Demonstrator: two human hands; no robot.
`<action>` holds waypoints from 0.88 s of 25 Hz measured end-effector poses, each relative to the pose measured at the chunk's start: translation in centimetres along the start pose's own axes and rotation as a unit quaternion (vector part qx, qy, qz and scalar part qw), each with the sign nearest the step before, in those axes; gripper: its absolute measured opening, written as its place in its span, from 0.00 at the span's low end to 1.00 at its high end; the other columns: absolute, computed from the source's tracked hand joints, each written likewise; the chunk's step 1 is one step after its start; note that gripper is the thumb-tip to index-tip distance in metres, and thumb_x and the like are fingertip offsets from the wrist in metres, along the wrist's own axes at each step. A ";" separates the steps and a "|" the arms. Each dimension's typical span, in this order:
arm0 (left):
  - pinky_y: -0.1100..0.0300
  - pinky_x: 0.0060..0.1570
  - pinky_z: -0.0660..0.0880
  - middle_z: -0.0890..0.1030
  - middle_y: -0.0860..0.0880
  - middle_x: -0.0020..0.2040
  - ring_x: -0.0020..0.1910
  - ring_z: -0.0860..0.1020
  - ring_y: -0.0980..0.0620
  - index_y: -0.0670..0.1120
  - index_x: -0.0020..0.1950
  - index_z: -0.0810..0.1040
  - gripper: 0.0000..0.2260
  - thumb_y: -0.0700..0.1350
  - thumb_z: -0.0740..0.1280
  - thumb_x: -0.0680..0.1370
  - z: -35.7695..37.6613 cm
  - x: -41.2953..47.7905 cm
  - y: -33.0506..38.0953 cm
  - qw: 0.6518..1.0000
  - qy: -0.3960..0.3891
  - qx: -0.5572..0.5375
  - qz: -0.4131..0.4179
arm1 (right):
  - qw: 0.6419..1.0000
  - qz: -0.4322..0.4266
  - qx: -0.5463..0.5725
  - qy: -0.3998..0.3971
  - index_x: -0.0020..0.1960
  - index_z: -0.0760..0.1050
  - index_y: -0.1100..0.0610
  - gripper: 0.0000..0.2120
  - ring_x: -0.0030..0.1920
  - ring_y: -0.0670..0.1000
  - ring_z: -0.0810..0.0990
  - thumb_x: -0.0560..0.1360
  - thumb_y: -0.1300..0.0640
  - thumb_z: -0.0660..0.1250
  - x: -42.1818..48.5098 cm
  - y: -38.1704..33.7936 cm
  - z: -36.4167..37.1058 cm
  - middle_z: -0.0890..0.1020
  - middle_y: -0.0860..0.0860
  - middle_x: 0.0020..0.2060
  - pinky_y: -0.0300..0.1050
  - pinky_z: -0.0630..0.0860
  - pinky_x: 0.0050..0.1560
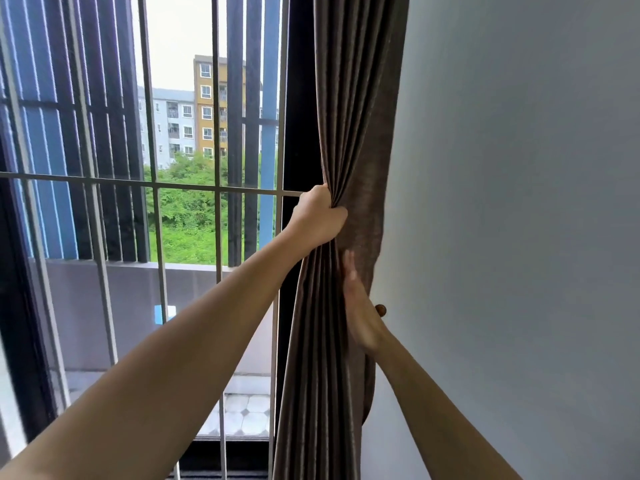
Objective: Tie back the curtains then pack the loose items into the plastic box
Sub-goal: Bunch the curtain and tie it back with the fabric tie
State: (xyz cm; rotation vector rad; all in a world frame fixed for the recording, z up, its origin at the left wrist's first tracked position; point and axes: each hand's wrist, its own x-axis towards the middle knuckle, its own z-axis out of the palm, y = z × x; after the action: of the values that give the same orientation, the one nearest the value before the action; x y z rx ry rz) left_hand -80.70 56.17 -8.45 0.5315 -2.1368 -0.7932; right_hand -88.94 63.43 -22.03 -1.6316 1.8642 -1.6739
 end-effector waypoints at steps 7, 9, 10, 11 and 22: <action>0.67 0.29 0.71 0.79 0.52 0.30 0.31 0.78 0.58 0.45 0.37 0.78 0.13 0.31 0.57 0.68 0.0 -0.7 0.2 0.978 0.019 -0.206 -0.011 | 0.973 0.014 0.155 0.170 0.75 0.58 0.47 0.35 0.70 0.47 0.69 0.76 0.32 0.36 7.3 -3.0 -2.6 0.71 0.49 0.70 0.49 0.64 0.72; 0.71 0.23 0.67 0.74 0.57 0.20 0.23 0.73 0.62 0.46 0.31 0.74 0.17 0.27 0.55 0.70 -0.1 -0.7 0.1 0.974 0.007 -0.224 -0.015 | 0.968 0.027 0.181 0.170 0.74 0.62 0.50 0.36 0.67 0.49 0.71 0.76 0.32 0.35 8.2 -4.4 -4.0 0.73 0.51 0.68 0.51 0.64 0.72; 0.71 0.22 0.67 0.74 0.57 0.19 0.24 0.73 0.61 0.46 0.31 0.73 0.18 0.26 0.54 0.70 -0.2 -0.8 0.2 0.974 0.000 -0.225 -0.021 | 0.966 0.035 0.204 0.156 0.73 0.63 0.51 0.38 0.67 0.50 0.72 0.76 0.32 0.35 8.7 -5.1 -4.7 0.74 0.52 0.67 0.51 0.64 0.72; 0.70 0.23 0.68 0.74 0.57 0.21 0.26 0.73 0.60 0.46 0.31 0.73 0.18 0.26 0.54 0.70 -0.2 -0.9 0.2 0.973 -0.004 -0.229 -0.025 | 0.965 0.045 0.219 0.135 0.73 0.65 0.53 0.39 0.66 0.51 0.73 0.76 0.32 0.34 9.0 -5.5 -5.2 0.74 0.53 0.67 0.52 0.64 0.72; 0.63 0.40 0.74 0.81 0.49 0.45 0.46 0.79 0.52 0.45 0.51 0.78 0.14 0.33 0.56 0.73 -0.6 0.1 -0.6 0.985 -0.025 -0.169 -0.012 | 0.963 0.079 0.255 0.040 0.64 0.73 0.53 0.33 0.60 0.53 0.78 0.78 0.35 0.39 8.8 -7.1 -6.3 0.79 0.55 0.59 0.54 0.70 0.68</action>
State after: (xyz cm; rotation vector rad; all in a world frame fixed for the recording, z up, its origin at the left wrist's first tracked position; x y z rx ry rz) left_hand -80.22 55.46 -8.57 0.3615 -1.9842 -1.1654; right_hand -92.58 62.15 -9.69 -1.1926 1.3803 -1.9569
